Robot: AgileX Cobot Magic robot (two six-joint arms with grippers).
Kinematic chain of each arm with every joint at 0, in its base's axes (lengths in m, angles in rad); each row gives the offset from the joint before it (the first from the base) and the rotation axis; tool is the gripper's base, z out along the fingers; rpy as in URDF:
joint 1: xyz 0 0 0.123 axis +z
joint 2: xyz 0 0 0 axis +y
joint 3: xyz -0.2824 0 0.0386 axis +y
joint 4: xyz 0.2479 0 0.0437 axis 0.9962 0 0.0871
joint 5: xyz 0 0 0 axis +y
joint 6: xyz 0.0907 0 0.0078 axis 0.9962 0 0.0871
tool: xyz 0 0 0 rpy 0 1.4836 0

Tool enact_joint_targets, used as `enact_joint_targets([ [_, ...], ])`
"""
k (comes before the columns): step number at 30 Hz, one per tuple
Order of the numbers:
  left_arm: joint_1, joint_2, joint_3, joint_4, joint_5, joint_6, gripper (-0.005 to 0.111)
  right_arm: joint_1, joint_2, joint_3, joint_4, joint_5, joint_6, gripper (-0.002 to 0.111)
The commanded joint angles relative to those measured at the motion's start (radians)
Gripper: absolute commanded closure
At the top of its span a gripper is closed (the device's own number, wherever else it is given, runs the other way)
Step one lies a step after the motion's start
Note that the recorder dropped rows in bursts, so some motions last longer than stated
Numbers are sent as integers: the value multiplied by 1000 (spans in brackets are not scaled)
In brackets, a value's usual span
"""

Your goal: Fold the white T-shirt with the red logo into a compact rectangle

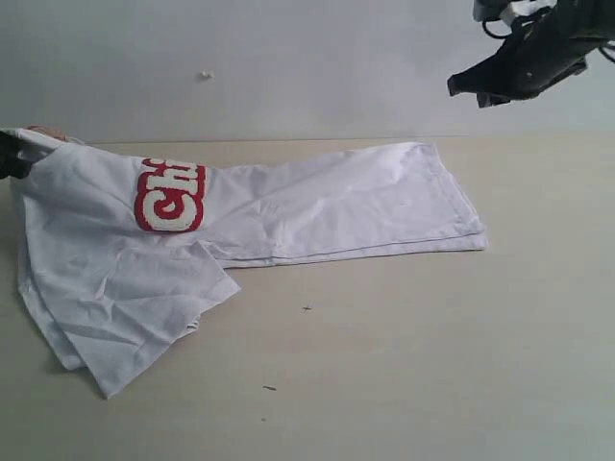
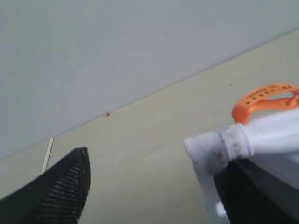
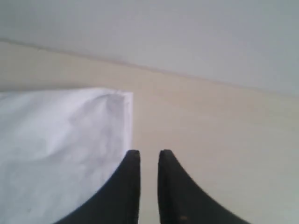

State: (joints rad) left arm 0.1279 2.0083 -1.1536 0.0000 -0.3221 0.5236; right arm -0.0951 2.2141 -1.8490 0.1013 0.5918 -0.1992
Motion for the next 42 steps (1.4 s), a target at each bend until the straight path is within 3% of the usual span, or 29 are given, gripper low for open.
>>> enact_joint_targets([
  [1,3,-11,-1,-21,25,-19,36,3,64,-6,235,77,-205,108],
  [9,3,-13,-10,-21,72,-84,36,3,180,-6,277,78,-218,108],
  [15,3,-13,-100,-21,256,-188,36,3,236,-6,266,107,-215,108],
  [24,3,-35,-196,-21,461,-221,36,3,261,-6,51,125,-57,108],
  [29,45,-35,-273,-42,588,-342,36,3,261,-6,51,139,-57,108],
  [34,82,-28,-362,-89,817,-256,36,3,261,-6,51,155,-57,108],
  [37,94,-27,-388,-218,903,-108,36,3,261,-6,51,165,-59,108],
  [40,113,-29,-393,-494,939,32,36,3,261,-6,51,183,-61,108],
  [42,120,-25,-393,-700,1030,211,37,3,257,-6,51,186,-61,108],
])
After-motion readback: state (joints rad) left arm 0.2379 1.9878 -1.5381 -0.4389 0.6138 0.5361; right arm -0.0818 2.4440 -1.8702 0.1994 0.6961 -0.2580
